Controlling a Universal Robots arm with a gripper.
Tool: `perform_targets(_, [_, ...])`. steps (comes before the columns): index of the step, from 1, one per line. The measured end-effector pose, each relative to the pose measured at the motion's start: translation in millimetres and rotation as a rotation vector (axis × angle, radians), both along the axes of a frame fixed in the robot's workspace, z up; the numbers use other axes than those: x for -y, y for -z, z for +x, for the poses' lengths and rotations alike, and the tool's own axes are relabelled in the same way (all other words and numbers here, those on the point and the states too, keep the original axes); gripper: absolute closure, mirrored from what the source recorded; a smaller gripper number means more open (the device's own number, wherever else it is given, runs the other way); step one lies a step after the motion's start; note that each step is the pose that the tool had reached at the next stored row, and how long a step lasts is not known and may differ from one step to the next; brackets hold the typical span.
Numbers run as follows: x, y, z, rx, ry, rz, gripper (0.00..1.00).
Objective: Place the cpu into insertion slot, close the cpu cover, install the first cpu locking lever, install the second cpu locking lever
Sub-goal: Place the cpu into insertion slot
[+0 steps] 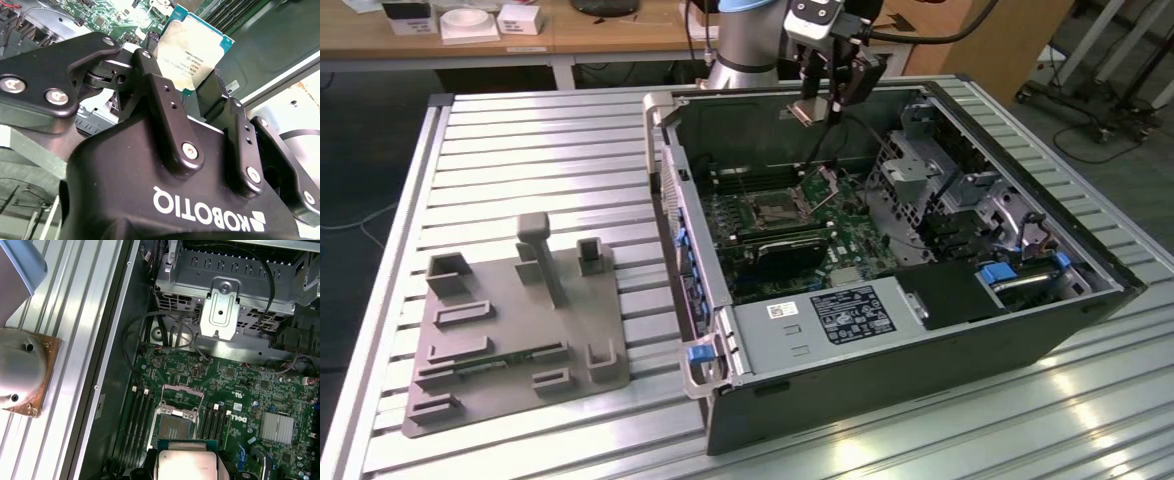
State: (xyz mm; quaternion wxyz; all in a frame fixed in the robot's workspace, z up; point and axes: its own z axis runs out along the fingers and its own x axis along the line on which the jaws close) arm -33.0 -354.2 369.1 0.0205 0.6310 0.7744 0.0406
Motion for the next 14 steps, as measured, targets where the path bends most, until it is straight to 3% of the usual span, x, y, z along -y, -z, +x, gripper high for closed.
perform_targets(14, [0.0, 0.0, 0.0, 0.0, 0.01, 0.0, 0.46])
